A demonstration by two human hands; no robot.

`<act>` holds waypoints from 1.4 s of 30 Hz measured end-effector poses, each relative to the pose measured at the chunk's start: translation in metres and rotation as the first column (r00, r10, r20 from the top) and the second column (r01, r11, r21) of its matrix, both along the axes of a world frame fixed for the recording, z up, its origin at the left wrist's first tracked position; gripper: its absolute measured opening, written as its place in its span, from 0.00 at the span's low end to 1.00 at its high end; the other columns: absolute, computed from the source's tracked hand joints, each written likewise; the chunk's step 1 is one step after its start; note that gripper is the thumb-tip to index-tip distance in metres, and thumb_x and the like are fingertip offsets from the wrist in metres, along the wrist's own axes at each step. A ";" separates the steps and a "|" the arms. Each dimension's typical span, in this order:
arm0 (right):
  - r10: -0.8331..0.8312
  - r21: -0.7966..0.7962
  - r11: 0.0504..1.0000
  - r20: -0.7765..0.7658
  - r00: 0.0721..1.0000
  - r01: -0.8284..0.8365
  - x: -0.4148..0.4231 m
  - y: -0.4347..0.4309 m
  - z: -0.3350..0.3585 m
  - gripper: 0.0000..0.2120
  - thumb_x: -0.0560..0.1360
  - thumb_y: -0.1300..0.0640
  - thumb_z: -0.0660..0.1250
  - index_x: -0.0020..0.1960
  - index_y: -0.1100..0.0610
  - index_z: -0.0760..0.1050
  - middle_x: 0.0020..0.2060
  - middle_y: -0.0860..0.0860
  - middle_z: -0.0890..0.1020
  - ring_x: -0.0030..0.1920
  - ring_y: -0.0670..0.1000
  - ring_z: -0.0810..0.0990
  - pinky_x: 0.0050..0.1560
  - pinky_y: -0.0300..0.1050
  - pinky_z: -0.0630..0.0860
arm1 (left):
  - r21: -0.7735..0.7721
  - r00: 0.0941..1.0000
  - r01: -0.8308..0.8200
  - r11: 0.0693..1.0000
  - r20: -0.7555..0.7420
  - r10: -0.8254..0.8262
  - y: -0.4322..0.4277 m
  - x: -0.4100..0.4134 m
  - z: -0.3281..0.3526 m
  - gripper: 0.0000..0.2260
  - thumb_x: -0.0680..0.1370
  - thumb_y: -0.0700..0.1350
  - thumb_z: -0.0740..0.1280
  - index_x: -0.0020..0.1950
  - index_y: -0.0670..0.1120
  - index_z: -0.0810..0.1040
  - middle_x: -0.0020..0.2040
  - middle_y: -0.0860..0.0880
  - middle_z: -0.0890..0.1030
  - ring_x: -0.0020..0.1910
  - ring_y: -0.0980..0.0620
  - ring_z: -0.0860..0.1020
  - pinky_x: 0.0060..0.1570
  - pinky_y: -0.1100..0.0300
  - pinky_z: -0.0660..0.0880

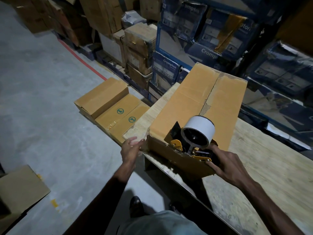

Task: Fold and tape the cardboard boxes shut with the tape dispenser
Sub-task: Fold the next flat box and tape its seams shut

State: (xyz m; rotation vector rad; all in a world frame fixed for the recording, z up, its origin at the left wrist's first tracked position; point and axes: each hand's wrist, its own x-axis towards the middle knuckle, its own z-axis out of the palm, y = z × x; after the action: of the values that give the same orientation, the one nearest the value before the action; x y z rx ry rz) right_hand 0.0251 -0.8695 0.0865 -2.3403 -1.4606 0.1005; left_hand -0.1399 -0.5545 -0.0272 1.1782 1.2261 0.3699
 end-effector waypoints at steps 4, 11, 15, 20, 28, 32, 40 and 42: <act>0.016 0.014 1.000 0.007 1.000 -0.016 0.000 -0.003 -0.001 0.32 0.73 0.57 0.79 0.71 0.46 0.67 0.47 0.47 0.87 0.36 0.48 0.83 0.32 0.45 0.78 | 0.793 0.930 0.306 0.526 -0.130 -0.345 -0.014 -0.007 0.017 0.34 0.75 0.37 0.75 0.79 0.52 0.69 0.77 0.51 0.71 0.75 0.51 0.69 0.71 0.49 0.71; 0.002 -0.001 1.000 -0.020 1.000 -0.002 0.000 -0.009 0.005 0.31 0.74 0.56 0.78 0.71 0.44 0.68 0.47 0.43 0.86 0.34 0.41 0.76 0.31 0.38 0.69 | 0.840 0.603 0.507 -0.195 -0.507 -0.617 0.004 0.023 0.029 0.26 0.80 0.46 0.73 0.77 0.48 0.72 0.76 0.50 0.73 0.77 0.49 0.69 0.75 0.43 0.69; 0.021 -0.031 0.999 0.007 1.000 -0.020 -0.001 -0.010 0.020 0.28 0.75 0.54 0.77 0.71 0.44 0.69 0.47 0.41 0.85 0.34 0.38 0.72 0.29 0.38 0.71 | 0.854 0.568 0.483 -0.194 -0.474 -0.673 0.017 0.022 0.028 0.23 0.82 0.43 0.70 0.77 0.48 0.73 0.76 0.50 0.73 0.77 0.53 0.69 0.77 0.50 0.66; 0.055 -0.108 0.993 0.008 0.998 -0.054 0.002 0.000 0.039 0.26 0.77 0.50 0.74 0.71 0.42 0.67 0.44 0.41 0.84 0.33 0.39 0.72 0.30 0.35 0.67 | 0.862 0.561 0.475 -0.179 -0.453 -0.693 0.017 0.020 0.029 0.23 0.83 0.49 0.66 0.78 0.47 0.72 0.77 0.50 0.71 0.78 0.54 0.67 0.80 0.57 0.60; 0.041 -0.113 0.993 -0.016 0.999 -0.043 0.001 -0.001 0.042 0.21 0.79 0.44 0.68 0.70 0.43 0.68 0.43 0.39 0.83 0.34 0.41 0.73 0.30 0.36 0.66 | 0.857 0.562 0.501 -0.124 -0.430 -0.707 0.012 0.020 0.032 0.25 0.83 0.57 0.65 0.77 0.48 0.72 0.77 0.49 0.72 0.79 0.52 0.67 0.79 0.52 0.62; 0.044 -0.157 0.987 -0.013 0.999 -0.045 0.000 -0.006 0.031 0.21 0.79 0.48 0.70 0.69 0.42 0.67 0.43 0.40 0.82 0.33 0.40 0.72 0.30 0.36 0.65 | 0.857 0.559 0.501 -0.115 -0.423 -0.714 0.013 0.020 0.031 0.24 0.83 0.57 0.65 0.77 0.49 0.73 0.77 0.50 0.72 0.78 0.53 0.67 0.79 0.53 0.61; -0.038 -0.171 0.985 -0.035 0.999 0.032 -0.005 -0.047 0.022 0.23 0.78 0.50 0.73 0.70 0.44 0.69 0.42 0.39 0.82 0.32 0.38 0.70 0.30 0.34 0.63 | 0.889 0.581 0.443 -0.116 -0.383 -0.718 0.013 0.021 0.029 0.23 0.82 0.52 0.70 0.75 0.47 0.76 0.75 0.49 0.75 0.77 0.53 0.70 0.77 0.47 0.67; -0.065 -0.163 0.985 -0.047 0.997 0.057 -0.007 -0.063 0.023 0.20 0.79 0.46 0.69 0.69 0.42 0.68 0.43 0.38 0.82 0.33 0.33 0.72 0.30 0.35 0.66 | 0.889 0.577 0.440 -0.126 -0.387 -0.719 0.013 0.020 0.030 0.23 0.82 0.53 0.69 0.76 0.47 0.75 0.76 0.49 0.74 0.77 0.52 0.69 0.77 0.46 0.67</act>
State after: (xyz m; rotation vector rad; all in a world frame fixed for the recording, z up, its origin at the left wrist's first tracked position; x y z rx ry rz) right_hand 0.0185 -0.9326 0.1100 -2.4882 -1.4018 0.2712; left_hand -0.1196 -0.5419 0.0032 2.5903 -0.1429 0.5578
